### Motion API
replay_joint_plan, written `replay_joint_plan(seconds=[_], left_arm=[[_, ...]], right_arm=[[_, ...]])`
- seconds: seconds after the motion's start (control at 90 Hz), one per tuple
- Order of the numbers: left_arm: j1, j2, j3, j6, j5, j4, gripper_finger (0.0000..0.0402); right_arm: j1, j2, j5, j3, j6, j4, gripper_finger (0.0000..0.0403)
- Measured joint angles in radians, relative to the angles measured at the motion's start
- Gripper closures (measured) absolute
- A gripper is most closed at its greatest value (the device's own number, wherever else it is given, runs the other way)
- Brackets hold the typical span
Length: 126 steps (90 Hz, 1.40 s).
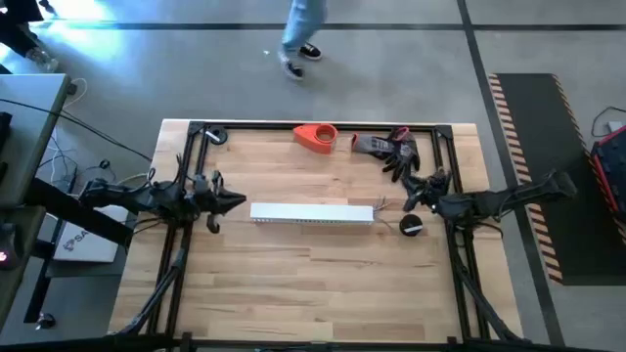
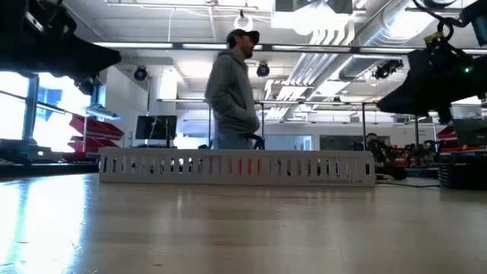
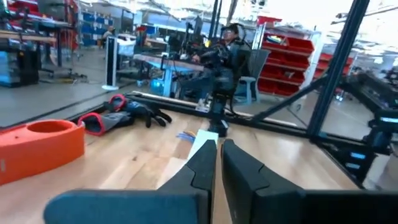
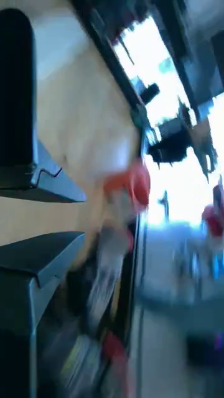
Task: Ziptie cables
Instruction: Return to Home Position
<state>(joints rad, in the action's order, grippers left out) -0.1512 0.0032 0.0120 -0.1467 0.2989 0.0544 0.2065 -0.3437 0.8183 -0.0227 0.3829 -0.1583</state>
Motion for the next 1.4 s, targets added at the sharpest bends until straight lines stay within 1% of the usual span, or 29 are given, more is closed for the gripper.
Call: replay_joint_plan(seconds=[0.022, 0.056, 0.1, 0.233, 0.356, 0.422, 0.489, 0.522, 0.589, 0.633, 0.711, 0.856, 1.4], left_arm=[[0.006, 0.000, 0.000, -0.001, -0.003, -0.004, 0.0392], [0.015, 0.000, 0.000, -0.003, -0.010, -0.004, 0.0392], [0.027, 0.000, 0.000, -0.001, -0.024, -0.006, 0.0392], [0.071, 0.001, 0.000, 0.035, -0.074, -0.013, 0.0392], [0.121, 0.001, 0.000, 0.057, -0.130, -0.022, 0.0392], [0.144, 0.001, 0.000, 0.088, -0.188, -0.030, 0.0392], [0.162, 0.001, 0.000, 0.128, -0.248, -0.033, 0.0392], [0.171, 0.001, 0.000, 0.146, -0.260, -0.035, 0.0392], [0.182, 0.002, 0.000, 0.153, -0.262, -0.046, 0.0392], [0.187, 0.010, 0.000, 0.117, -0.263, -0.047, 0.0392], [0.191, 0.026, 0.001, 0.063, -0.264, -0.048, 0.0392], [0.191, 0.037, 0.001, 0.054, -0.264, -0.047, 0.0392], [0.181, 0.029, 0.001, 0.053, -0.261, -0.047, 0.0392]], right_arm=[[-0.008, 0.000, -0.053, 0.010, -0.046, -0.070, 0.0332], [-0.022, -0.001, -0.136, 0.013, -0.107, -0.124, 0.0332], [-0.043, -0.002, -0.197, 0.010, -0.150, -0.151, 0.0332], [-0.117, -0.002, -0.197, 0.013, -0.184, -0.131, 0.0332], [-0.157, -0.002, -0.273, 0.013, -0.249, -0.142, 0.0332], [-0.163, -0.002, -0.299, 0.013, -0.289, -0.132, 0.0332], [-0.163, -0.002, -0.300, 0.013, -0.315, -0.104, 0.0332], [-0.163, -0.002, -0.295, 0.013, -0.319, -0.094, 0.0332], [-0.163, -0.002, -0.269, 0.013, -0.310, -0.069, 0.0332], [-0.163, -0.002, -0.257, 0.013, -0.289, -0.041, 0.0332], [-0.163, -0.003, -0.254, 0.014, -0.258, 0.016, 0.0332], [-0.163, -0.003, -0.254, 0.014, -0.252, 0.086, 0.0332], [-0.163, -0.003, -0.254, 0.014, -0.260, 0.085, 0.0332]])
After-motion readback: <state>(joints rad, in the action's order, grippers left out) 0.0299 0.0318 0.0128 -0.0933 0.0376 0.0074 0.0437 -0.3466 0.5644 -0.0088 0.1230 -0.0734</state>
